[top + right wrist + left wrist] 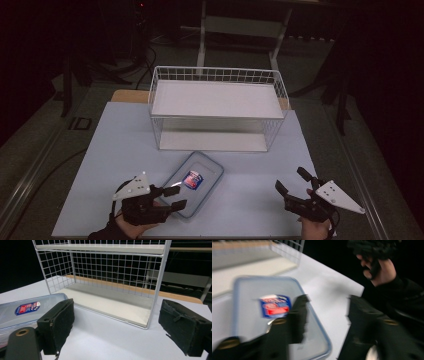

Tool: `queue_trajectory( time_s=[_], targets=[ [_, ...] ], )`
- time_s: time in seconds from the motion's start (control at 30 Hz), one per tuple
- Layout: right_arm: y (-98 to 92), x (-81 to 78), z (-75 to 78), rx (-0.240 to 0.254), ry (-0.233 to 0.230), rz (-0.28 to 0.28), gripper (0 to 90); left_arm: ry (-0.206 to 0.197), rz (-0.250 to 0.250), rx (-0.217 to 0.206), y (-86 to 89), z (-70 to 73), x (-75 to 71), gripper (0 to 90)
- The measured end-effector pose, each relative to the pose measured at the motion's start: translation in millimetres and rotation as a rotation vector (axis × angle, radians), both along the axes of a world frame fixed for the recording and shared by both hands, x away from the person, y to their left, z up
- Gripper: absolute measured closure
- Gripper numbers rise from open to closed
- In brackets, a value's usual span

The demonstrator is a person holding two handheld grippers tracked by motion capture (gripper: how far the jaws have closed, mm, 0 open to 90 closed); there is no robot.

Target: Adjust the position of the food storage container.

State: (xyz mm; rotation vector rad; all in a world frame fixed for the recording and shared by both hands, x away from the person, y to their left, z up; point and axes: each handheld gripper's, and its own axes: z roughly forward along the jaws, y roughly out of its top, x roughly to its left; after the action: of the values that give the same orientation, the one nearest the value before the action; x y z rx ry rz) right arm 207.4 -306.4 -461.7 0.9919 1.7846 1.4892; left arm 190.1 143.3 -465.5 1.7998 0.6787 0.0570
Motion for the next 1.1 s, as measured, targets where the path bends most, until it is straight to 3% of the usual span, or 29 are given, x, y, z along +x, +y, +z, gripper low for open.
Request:
queue_trajectory(
  time_s=[0.2,0.37,0.5,0.63,0.67,0.73,0.83,1.1],
  targets=[
    [-0.5,1.9,-1.4,0.003,0.01,0.005,13.1,0.04,-0.071,0.053,-24.2,-7.2,-0.9,76.4],
    [-0.4,1.6,-1.2,0.002,0.01,0.006,13.2,0.061,-0.104,0.134,-41.0,-14.6,-3.7,88.6],
    [-0.4,1.7,-1.3,0.004,0.012,0.008,13.2,0.089,-0.116,0.18,-48.3,-21.4,-4.3,89.7],
    [-0.7,2.0,-1.6,0.009,0.016,0.008,13.2,0.093,-0.116,0.225,-52.8,-26.6,-5.2,89.7],
    [-0.7,2.1,-1.7,0.008,0.016,0.007,13.2,0.11,-0.107,0.257,-54.6,-31.7,-4.3,89.7],
    [-0.7,2.3,-1.9,0.009,0.019,0.008,13.2,0.106,-0.1,0.286,-55.0,-35.5,-4.0,89.7],
    [-0.7,2.3,-1.9,0.009,0.019,0.008,13.2,0.09,-0.117,0.289,-53.5,-36.4,-4.3,89.8],
    [-0.9,2.3,-2.0,0.012,0.02,0.01,13.2,0.093,-0.077,0.317,-45.0,-34.2,-3.5,89.9]
  ],
)
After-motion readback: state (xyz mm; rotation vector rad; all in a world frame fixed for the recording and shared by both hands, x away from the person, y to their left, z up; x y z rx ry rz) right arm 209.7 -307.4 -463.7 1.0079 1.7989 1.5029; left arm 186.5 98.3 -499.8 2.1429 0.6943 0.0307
